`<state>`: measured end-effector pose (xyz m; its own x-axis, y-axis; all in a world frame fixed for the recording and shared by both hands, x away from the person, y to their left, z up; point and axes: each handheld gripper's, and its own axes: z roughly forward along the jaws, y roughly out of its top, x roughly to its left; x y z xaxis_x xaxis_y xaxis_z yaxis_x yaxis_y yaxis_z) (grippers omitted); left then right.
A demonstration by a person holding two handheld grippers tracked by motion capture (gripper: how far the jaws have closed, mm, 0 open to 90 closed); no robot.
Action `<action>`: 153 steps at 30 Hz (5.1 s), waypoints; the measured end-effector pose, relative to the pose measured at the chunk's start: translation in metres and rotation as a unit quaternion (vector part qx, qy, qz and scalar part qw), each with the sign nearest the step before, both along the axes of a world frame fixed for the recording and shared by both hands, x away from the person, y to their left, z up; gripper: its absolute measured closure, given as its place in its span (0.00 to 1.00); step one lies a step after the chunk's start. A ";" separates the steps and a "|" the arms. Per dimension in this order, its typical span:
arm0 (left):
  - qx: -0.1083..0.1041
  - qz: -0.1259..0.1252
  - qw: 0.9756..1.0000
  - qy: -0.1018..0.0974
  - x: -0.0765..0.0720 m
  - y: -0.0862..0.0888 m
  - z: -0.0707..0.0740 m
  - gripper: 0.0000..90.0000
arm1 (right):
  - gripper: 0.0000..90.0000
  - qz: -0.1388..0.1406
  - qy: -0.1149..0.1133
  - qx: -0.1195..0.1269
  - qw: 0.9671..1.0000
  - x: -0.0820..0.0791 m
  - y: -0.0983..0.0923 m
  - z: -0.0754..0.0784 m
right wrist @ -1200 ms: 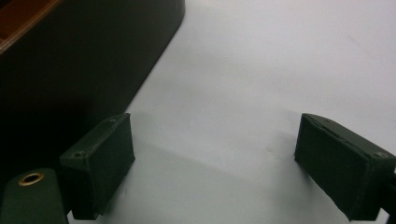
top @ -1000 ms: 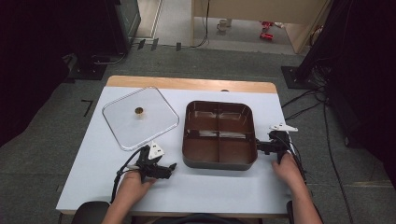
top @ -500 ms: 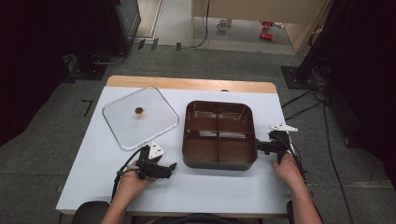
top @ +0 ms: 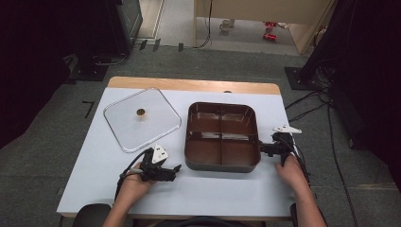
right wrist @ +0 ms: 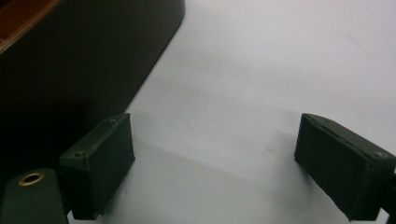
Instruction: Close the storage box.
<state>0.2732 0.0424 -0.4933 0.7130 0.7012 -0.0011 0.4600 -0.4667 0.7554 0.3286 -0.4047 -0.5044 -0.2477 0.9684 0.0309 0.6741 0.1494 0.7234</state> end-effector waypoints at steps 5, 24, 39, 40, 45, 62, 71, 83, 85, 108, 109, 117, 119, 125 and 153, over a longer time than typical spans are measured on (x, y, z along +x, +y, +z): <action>-0.002 0.003 1.000 0.028 0.001 0.001 0.006 0.23 | 0.12 0.000 0.000 0.000 1.000 0.000 0.000 0.000; 0.034 -0.033 0.998 0.041 0.013 0.002 0.025 0.20 | 0.13 0.000 0.000 0.000 1.000 0.000 0.000 0.000; 0.041 -0.050 0.997 0.036 0.036 -0.007 0.026 0.28 | 0.12 0.000 0.000 0.000 1.000 0.000 0.000 0.000; 0.038 -0.047 0.998 0.034 0.037 -0.007 0.026 0.29 | 0.12 0.000 0.000 0.000 1.000 0.000 0.000 0.000; 0.036 -0.038 0.998 0.029 0.045 -0.004 0.030 0.34 | 0.12 0.000 0.000 0.000 1.000 0.000 0.000 0.000; 0.006 -0.037 0.998 0.050 0.073 0.001 0.045 0.29 | 0.12 0.000 0.000 0.000 1.000 0.000 0.000 0.000; 0.011 -0.032 0.999 0.042 0.084 0.006 0.052 0.32 | 0.12 0.000 0.000 0.000 1.000 0.000 0.000 0.000; 0.016 -0.011 0.999 0.040 0.105 0.021 0.052 0.36 | 0.12 0.000 0.000 0.000 1.000 0.000 0.000 0.000; 0.002 -0.005 0.999 0.040 0.108 0.025 0.052 0.38 | 0.12 0.000 0.000 0.000 1.000 0.000 0.000 0.000; 0.000 0.066 0.997 0.046 0.151 0.071 0.057 0.44 | 0.12 0.000 -0.001 0.000 1.000 0.000 0.000 0.000; 0.001 0.069 0.997 0.044 0.152 0.073 0.057 0.44 | 0.12 0.000 0.000 0.000 1.000 0.000 0.000 0.000; 0.008 0.102 0.994 0.035 0.164 0.090 0.051 0.43 | 0.12 0.000 0.000 0.000 1.000 0.000 0.000 0.000; 0.004 0.114 0.993 0.038 0.167 0.094 0.048 0.43 | 0.12 0.000 0.000 0.000 1.000 0.000 0.000 0.000; 0.018 0.126 0.991 0.033 0.174 0.096 0.037 0.44 | 0.12 0.000 0.000 0.000 1.000 0.000 0.000 0.000; 0.007 0.153 0.987 0.055 0.183 0.100 0.019 0.66 | 0.12 0.000 0.000 0.000 1.000 0.000 0.000 0.000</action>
<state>0.4563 0.1425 -0.4740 0.4634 0.8844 -0.0554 0.6600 -0.3028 0.6876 0.3286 -0.4048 -0.5045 -0.2481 0.9682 0.0310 0.6733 0.1494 0.7241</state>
